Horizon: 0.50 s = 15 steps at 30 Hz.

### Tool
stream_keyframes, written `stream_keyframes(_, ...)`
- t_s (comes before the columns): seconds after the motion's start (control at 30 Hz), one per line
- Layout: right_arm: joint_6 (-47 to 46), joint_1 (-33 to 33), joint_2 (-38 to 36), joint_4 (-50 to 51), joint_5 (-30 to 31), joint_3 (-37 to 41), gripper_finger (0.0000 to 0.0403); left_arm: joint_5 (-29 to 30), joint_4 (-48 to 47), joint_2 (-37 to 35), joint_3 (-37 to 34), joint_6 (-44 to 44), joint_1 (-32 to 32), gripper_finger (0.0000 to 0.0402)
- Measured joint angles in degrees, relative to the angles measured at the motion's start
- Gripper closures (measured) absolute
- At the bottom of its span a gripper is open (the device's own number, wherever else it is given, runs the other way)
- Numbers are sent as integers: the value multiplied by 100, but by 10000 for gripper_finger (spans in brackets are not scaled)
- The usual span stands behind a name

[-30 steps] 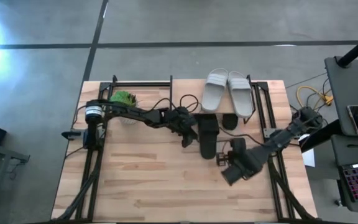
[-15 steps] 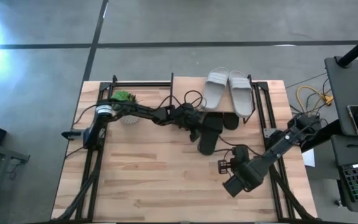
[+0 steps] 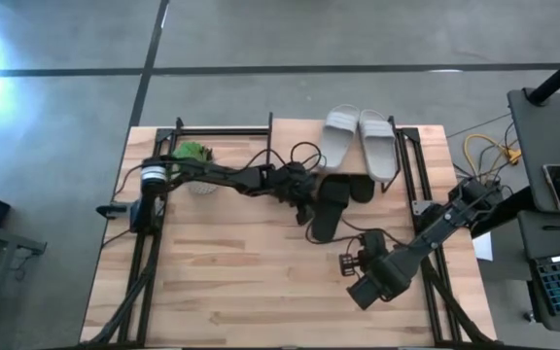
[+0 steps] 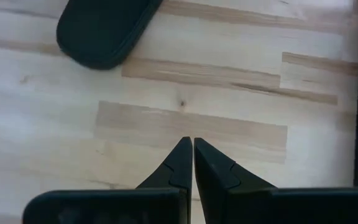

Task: Pick and place slides into the shelf
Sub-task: Put the black slipper under the shelf

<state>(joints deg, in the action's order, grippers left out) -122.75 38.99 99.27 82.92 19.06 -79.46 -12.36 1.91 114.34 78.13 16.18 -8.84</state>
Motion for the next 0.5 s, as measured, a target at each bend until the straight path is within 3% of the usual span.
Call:
stream_keyframes(0.33,625,-1,27,-1067,14,344,394,770,-786,-1595,-635,-342,496,334)
stream_keyframes(0.43,462,1,32,-1125,23,441,394,1321,-805,-1796,-939,-483,677,334)
stream_keyframes(0.5,428,-1,30,-1086,29,464,394,1345,-657,-1809,-1047,-406,717,334)
